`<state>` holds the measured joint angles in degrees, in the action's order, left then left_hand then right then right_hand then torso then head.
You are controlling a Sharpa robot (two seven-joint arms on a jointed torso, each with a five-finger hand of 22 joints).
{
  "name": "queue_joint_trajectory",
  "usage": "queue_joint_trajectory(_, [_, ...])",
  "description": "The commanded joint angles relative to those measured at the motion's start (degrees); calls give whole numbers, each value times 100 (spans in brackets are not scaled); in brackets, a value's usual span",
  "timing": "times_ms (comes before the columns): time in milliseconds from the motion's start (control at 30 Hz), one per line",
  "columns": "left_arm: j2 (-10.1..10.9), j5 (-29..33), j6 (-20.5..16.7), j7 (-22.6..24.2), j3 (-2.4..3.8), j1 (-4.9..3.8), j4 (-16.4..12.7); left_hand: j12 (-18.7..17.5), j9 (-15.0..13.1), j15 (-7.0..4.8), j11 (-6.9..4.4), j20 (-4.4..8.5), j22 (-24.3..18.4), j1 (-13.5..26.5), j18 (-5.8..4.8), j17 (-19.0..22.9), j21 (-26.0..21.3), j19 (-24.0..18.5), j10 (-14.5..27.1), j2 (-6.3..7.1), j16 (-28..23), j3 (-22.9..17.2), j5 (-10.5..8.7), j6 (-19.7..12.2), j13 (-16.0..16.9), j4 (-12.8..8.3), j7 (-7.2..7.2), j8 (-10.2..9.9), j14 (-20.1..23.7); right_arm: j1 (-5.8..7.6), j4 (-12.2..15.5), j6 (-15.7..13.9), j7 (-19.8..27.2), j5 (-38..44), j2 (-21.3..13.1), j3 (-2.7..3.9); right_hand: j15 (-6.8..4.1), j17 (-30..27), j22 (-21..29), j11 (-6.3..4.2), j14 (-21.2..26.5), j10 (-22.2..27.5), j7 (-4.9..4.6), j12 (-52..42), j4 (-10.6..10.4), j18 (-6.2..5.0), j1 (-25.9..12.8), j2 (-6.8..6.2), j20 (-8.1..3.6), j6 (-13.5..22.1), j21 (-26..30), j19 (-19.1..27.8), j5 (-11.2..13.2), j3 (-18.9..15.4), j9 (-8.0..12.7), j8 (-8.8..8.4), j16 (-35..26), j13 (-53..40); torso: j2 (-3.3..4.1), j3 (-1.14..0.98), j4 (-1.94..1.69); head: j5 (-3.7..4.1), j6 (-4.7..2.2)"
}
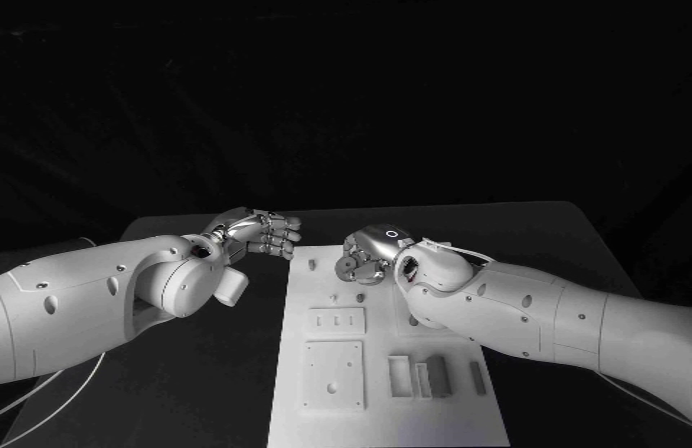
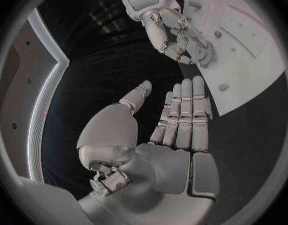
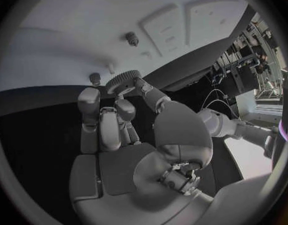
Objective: Assemble the parts on the task board
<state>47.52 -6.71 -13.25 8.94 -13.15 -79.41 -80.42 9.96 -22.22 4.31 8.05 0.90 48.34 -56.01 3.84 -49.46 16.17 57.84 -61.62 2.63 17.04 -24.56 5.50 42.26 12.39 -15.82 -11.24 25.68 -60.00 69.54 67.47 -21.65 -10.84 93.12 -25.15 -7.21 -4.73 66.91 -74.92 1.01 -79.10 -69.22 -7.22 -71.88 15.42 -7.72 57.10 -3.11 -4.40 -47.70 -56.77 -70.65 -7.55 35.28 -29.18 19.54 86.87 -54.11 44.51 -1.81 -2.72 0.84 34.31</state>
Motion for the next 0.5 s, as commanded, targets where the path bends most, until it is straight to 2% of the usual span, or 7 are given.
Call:
queue_joint_trajectory(33, [-18,-22,-5,47,4,-5,-8,-28,-6,3,16,44,5,19,83,-7,-25,1,6,25,-21,-12,-16,-3,7,7,-23,-31,-39,0,-1,-55,-47,223,29,-7,-18,-4,-90,-5,3,-27,-19,37,6,-728,3,-37,-23,-311,-4,-21,-37,35,-39,11,-21,-5,0,0,1,3,-5])
queue_joint_trajectory(133, [-26,-23,-8,48,4,-5,0,-28,-7,3,16,44,6,19,83,-8,-26,1,6,25,-22,-12,-16,-3,8,8,-23,-31,-40,0,-26,-67,-62,254,45,-24,-18,-8,-89,-5,5,-30,-19,40,9,-728,7,-41,-24,-314,-4,-23,-41,37,-39,10,-22,-5,1,-5,-2,8,-7])
queue_joint_trajectory(267, [-27,-23,-8,46,4,-5,-1,-29,-8,3,16,44,6,19,83,-10,-26,2,6,24,-24,-12,-16,-3,8,8,-23,-32,-41,0,-67,-98,-64,312,61,-48,-17,-5,-89,-5,3,-33,-18,42,12,-728,10,-47,-25,-317,-3,-25,-44,39,-40,8,-22,-6,-3,2,-1,6,-9])
queue_joint_trajectory(500, [-31,-23,-7,48,4,-5,2,-31,-9,3,16,44,7,19,83,-12,-26,2,6,24,-26,-13,-16,-4,10,8,-23,-34,-41,0,-100,-154,-48,331,77,-51,-18,-1,-87,-7,-1,-44,-16,49,25,-728,34,-41,-28,-328,1,-30,-55,53,-43,6,-22,-6,2,0,-5,18,-27])
